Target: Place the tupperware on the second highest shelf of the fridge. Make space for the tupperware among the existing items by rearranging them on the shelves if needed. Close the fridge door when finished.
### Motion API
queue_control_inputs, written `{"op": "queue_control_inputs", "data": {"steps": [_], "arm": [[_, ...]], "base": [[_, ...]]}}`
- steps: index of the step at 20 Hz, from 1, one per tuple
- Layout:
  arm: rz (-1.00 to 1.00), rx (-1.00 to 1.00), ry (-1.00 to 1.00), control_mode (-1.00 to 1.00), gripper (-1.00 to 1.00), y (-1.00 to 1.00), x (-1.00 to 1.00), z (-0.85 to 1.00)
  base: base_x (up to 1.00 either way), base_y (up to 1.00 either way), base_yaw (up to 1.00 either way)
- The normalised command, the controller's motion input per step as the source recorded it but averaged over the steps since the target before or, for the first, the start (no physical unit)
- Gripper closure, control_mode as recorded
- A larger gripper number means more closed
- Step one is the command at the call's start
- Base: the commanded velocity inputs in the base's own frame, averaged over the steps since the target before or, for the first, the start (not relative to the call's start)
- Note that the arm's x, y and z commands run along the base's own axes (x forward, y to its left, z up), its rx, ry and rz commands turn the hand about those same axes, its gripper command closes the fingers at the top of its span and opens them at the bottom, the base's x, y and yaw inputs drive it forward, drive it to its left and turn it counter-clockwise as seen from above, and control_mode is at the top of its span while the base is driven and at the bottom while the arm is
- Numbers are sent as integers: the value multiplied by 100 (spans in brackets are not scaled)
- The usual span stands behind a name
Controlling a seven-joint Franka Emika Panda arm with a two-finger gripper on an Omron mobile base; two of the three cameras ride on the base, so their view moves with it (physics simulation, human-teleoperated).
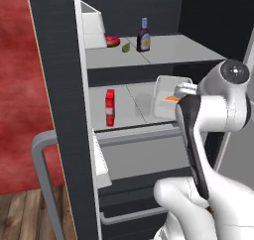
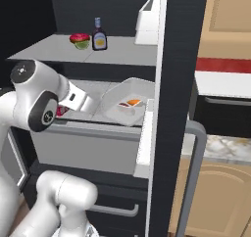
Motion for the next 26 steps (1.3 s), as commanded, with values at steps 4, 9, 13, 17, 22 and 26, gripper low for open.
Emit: {"op": "queue_control_inputs", "data": {"steps": [4, 9, 13, 17, 22, 26], "arm": [[24, 20, 32, -100, -100, -11, -86, 42], [29, 18, 19, -100, -100, -36, -49, 34], [7, -12, 7, -100, -100, 24, 0, 0], [14, -18, 0, -100, -100, 63, 0, -19], [6, -6, 0, -100, -100, 19, 0, -2], [5, -4, 0, 100, -100, 2, -13, -3]], "base": [[0, 0, 0], [0, 0, 0], [0, 0, 0], [0, 0, 0], [0, 0, 0], [-11, 0, 1]]}}
